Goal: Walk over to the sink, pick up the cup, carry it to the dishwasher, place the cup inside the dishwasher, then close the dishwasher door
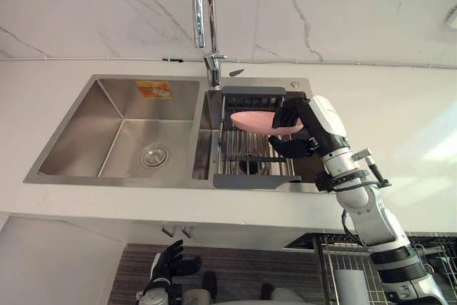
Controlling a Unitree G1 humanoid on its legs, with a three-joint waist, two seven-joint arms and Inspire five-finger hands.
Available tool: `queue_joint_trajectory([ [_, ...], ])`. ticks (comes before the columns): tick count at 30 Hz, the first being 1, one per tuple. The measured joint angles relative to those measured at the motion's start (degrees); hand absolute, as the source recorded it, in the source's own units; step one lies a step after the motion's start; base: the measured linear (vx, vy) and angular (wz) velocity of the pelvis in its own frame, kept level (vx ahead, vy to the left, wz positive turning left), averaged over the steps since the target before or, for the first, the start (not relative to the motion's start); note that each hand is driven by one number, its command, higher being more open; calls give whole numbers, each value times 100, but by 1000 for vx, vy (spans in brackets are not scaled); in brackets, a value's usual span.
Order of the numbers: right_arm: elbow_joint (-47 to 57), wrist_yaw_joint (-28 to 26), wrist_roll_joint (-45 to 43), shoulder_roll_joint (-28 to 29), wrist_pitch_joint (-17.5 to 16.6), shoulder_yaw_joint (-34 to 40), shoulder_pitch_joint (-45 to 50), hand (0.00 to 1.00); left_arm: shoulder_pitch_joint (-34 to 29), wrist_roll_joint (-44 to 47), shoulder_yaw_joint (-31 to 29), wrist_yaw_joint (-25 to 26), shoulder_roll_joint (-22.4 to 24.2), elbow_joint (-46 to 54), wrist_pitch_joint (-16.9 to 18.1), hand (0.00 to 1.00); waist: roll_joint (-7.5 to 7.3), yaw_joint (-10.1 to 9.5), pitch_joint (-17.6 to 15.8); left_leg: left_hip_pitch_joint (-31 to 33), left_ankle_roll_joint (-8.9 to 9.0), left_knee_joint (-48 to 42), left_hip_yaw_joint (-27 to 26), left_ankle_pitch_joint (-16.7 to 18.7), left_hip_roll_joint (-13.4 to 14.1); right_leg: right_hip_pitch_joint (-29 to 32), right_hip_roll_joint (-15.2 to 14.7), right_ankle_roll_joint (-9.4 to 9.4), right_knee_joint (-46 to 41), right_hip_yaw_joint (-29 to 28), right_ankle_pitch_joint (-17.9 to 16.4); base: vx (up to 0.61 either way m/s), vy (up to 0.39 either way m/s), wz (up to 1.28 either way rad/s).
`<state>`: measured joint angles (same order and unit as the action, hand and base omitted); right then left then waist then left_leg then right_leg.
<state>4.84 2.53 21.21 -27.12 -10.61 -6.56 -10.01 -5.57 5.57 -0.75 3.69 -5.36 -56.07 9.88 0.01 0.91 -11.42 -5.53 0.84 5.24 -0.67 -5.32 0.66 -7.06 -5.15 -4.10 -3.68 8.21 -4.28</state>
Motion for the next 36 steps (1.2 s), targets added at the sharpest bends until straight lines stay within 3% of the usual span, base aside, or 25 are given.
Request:
queue_joint_trajectory([
  [20, 892, -225, -875, 315, -216, 281, 314, 30, 13, -9, -7, -34, -10, -84, 3, 90, -60, 1, 127, -94, -2, 8, -79, -2, 36, -95, 37, 42, 105, -85, 67, -17, -10, -3],
  [36, 1638, -253, -935, 371, -461, 657, 935, 30, 42, -105, -71, 38, -31, -302, -8, 90, -117, 54, 339, -166, 22, 12, -550, 22, 138, 28, 149, 68, 283, -575, 252, -35, -9, -16],
])
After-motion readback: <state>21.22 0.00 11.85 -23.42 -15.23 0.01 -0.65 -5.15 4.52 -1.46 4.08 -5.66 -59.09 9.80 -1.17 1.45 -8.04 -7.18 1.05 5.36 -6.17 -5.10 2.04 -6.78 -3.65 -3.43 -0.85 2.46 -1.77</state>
